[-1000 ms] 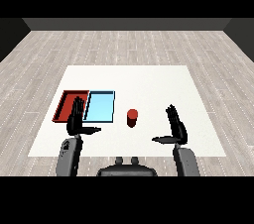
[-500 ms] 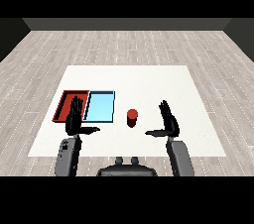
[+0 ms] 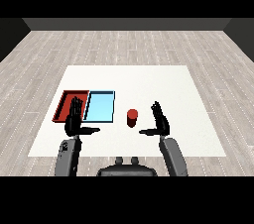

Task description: Pick the red can and put it in the red box

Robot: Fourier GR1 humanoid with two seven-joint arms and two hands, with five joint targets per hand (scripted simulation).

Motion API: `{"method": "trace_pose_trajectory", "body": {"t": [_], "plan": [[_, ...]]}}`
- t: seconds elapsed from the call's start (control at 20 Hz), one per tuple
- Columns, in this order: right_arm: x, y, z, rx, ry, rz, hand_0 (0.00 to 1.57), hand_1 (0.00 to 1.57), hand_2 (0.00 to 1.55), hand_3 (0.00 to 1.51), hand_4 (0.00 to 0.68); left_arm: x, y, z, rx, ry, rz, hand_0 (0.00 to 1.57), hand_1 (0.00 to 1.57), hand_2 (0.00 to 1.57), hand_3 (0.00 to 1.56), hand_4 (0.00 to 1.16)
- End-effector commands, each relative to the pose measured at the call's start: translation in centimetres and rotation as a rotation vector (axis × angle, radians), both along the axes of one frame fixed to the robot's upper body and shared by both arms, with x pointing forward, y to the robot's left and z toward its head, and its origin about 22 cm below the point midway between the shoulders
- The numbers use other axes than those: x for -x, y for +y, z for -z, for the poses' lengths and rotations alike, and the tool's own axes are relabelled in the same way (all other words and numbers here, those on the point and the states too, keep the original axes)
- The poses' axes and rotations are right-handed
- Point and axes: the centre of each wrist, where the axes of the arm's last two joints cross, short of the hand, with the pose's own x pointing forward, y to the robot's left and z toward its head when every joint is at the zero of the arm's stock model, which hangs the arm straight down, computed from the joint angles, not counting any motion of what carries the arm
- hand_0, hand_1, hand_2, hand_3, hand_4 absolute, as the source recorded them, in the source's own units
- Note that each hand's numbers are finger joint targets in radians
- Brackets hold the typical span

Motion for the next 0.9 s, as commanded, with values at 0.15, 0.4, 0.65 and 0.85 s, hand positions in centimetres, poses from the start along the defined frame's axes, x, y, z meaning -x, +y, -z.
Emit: {"method": "trace_pose_trajectory", "body": {"t": [0.15,0.4,0.65,0.85], "plan": [[-0.5,2.5,1.5,-0.028,0.036,0.006,0.0,0.0,0.0,0.0,0.0,-0.4,-0.5,1.1,-0.014,-0.003,-0.015,0.0,0.0,0.0,0.0,0.0],[-0.7,2.1,3.5,-0.046,0.049,-0.015,0.0,0.0,0.0,0.0,0.0,-0.8,0.0,-0.6,-0.006,-0.009,0.013,0.0,0.0,0.0,0.0,0.0],[0.4,4.4,1.0,-0.074,0.068,-0.032,0.0,0.0,0.0,0.0,0.0,-1.0,-1.4,-1.2,0.015,-0.016,0.005,0.0,0.0,0.0,0.0,0.0],[-2.5,5.4,3.1,-0.098,0.05,-0.018,0.0,0.0,0.0,0.0,0.0,-0.7,0.6,0.7,-0.007,-0.007,0.002,0.0,0.0,0.0,0.0,0.0]]}}
